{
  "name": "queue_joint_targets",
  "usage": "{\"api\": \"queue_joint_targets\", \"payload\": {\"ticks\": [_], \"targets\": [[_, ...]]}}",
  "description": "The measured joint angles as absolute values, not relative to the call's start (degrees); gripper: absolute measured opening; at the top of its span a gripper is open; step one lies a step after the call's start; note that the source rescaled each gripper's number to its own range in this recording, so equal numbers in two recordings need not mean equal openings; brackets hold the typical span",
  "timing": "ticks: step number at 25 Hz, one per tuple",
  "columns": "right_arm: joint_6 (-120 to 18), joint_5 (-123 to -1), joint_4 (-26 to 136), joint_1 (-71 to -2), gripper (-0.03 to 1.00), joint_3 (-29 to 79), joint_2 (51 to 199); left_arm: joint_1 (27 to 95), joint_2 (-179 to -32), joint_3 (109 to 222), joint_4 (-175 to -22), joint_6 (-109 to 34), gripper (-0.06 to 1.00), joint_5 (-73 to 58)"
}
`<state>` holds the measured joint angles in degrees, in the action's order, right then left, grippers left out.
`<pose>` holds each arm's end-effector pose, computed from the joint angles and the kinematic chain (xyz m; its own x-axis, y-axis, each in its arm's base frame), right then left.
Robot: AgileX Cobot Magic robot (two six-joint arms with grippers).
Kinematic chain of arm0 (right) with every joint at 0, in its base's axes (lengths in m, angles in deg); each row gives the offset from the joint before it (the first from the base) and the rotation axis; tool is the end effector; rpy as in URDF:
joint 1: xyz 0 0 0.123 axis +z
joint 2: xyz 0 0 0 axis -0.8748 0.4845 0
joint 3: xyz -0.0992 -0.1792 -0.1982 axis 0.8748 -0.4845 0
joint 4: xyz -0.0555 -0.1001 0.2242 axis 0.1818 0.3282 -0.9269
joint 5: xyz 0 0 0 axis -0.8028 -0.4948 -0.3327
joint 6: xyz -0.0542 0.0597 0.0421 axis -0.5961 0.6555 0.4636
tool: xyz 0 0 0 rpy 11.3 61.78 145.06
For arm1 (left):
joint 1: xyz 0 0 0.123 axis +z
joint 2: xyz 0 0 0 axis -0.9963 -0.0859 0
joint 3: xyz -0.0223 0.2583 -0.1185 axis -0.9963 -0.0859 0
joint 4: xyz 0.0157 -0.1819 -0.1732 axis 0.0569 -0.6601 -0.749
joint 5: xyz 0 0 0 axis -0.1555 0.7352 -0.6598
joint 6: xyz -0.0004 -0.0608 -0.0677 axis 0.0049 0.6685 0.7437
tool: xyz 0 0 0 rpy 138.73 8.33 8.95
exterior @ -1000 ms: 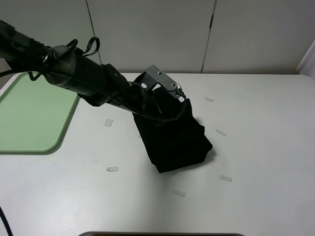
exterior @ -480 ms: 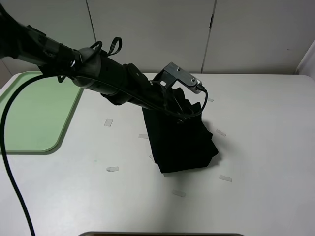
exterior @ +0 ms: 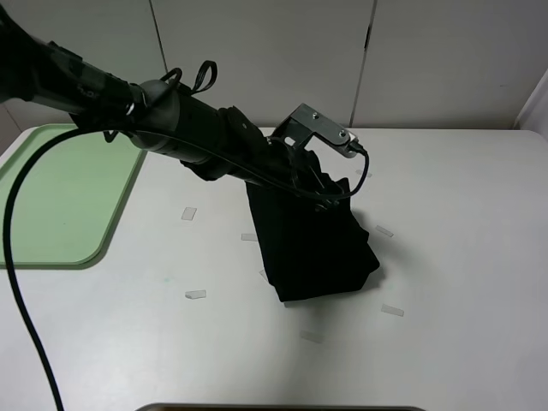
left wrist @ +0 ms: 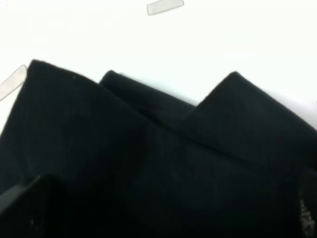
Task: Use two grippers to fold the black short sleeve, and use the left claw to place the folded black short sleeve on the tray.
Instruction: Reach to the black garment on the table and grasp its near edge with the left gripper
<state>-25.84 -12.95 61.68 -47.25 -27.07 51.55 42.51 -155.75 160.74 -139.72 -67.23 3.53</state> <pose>-0.0030 0.0003 0.2784 -0.4180 -0.0554 -0.9067 -0.2292 0.9723 0.0462 0.3410 -0.3007 0.1234 -0.3633 0.5496 -0.7523 0.6820 0.7070 0.1871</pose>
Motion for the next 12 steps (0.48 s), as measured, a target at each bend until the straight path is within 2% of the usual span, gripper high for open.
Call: {"api": "queue_joint_targets", "payload": {"ticks": [8, 12], "targets": [[-25.8, -13.0, 61.7, -47.3, 1.0, -27.1, 51.6, 45.1, -145.9, 157.1, -146.9, -67.2, 1.0, -0.8], [-25.8, -13.0, 61.7, -47.3, 1.0, -27.1, 51.6, 48.6, -139.0, 150.0, -158.3, -67.2, 1.0, -0.8]]}}
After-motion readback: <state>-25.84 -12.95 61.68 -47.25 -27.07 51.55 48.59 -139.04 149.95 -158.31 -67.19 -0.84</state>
